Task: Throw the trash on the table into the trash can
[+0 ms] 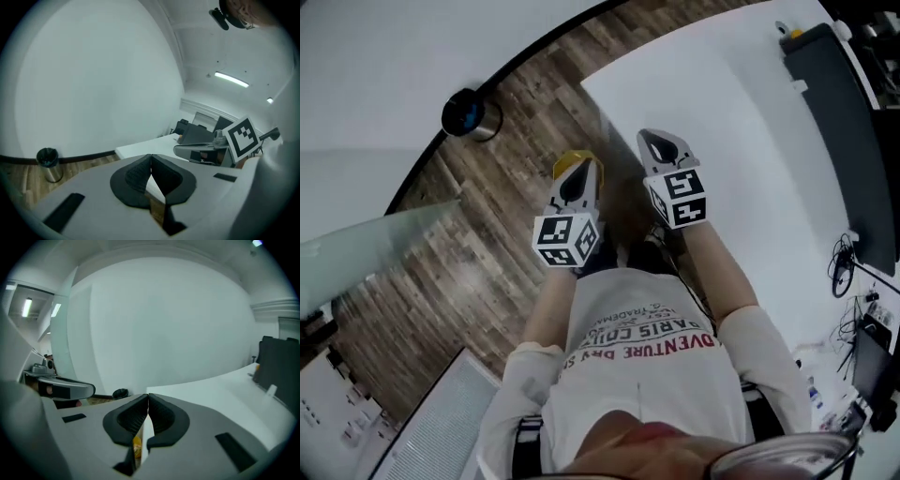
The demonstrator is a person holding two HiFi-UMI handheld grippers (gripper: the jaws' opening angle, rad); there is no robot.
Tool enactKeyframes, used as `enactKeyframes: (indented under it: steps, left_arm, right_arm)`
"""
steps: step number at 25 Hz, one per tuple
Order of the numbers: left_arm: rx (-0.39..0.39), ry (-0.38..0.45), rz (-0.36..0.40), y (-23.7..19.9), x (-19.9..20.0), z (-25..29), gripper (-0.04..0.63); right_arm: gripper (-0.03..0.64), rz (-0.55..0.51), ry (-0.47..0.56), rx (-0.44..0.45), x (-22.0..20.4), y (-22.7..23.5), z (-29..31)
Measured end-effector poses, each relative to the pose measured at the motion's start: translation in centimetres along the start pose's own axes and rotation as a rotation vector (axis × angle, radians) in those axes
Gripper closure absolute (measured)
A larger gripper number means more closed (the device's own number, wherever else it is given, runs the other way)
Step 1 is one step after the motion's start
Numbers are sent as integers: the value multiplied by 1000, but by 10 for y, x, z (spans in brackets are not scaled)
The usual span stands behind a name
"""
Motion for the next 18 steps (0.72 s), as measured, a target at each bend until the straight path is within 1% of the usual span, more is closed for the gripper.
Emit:
enactKeyframes:
  steps: [2,5,7,8,11,14,16,18]
  left_arm:
    - [-100,3,54,47,12,6,571]
    - [-279,9,154,126,24,18,571]
    - [-384,17,223,176,32,30,571]
    - [-425,22,249,200,36,35,571]
    - [-537,42,303,269,41,41,571]
    - [-662,51,368,334,38,46,571]
    - [-735,54,396,369,32,45,571]
    - [-789,55,414,399,24,41,571]
  right_arm:
    - [591,38,70,-118,2,31,-61]
    - [591,99,183,-340,-9,75,-161]
    - [591,142,234,-474,-19,101,-219]
    - [591,164,252,-526,-24,111,-245]
    - [591,208,282,-656,-46,133,-319]
    - [591,238,298,-808,-72,147,-387]
    - [591,259,306,-900,-90,150,-429]
    - [591,282,312,-970,-109,151,-464]
Point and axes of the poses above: the fingertips, and each gripper's own axes: z forward along the fingers, y to its right, x out of its top, the point moved 5 cm from there along -z, backward along the fingers, and after that the axes turned 1 degree about z, right-handed, at the moved point
